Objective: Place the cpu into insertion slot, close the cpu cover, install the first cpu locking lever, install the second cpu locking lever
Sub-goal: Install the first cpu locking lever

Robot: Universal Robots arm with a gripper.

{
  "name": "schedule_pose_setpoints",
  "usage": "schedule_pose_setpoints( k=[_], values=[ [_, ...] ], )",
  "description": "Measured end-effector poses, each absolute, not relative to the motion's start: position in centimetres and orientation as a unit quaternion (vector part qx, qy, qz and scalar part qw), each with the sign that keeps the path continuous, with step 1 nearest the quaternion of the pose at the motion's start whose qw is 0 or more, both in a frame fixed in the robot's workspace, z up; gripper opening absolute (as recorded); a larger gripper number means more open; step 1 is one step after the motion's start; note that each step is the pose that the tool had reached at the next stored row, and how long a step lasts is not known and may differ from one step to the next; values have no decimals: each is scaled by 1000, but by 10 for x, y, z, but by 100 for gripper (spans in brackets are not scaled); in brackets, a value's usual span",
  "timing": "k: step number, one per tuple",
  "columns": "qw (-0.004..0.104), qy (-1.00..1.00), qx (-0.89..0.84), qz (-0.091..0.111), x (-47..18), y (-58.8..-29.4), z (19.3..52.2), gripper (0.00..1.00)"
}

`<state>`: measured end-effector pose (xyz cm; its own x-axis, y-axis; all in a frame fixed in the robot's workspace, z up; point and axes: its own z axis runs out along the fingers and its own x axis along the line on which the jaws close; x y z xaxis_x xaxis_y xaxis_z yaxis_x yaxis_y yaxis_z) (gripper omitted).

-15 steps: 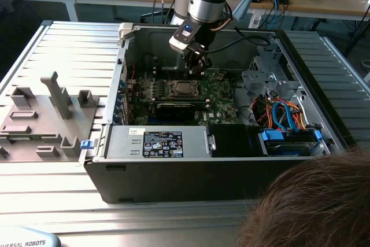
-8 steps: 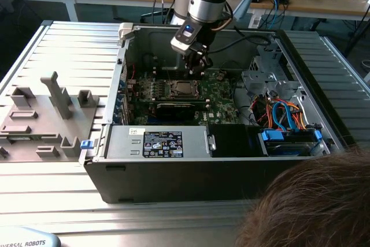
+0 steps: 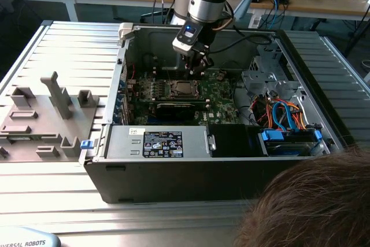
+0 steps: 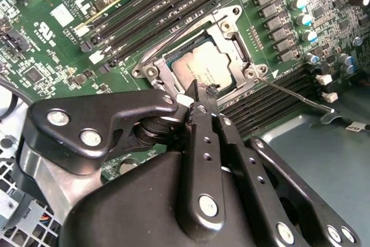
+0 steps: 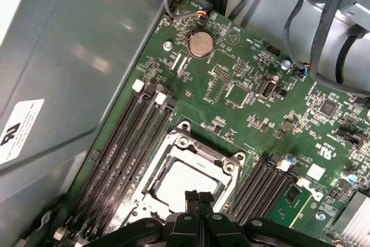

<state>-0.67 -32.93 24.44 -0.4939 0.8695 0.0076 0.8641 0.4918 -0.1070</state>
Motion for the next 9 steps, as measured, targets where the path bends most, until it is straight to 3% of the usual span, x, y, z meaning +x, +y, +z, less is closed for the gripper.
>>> schedule_pose_setpoints(
  k=[9],
  values=[
    [29,-877,-478,45,-7,-329,244,11]
  ],
)
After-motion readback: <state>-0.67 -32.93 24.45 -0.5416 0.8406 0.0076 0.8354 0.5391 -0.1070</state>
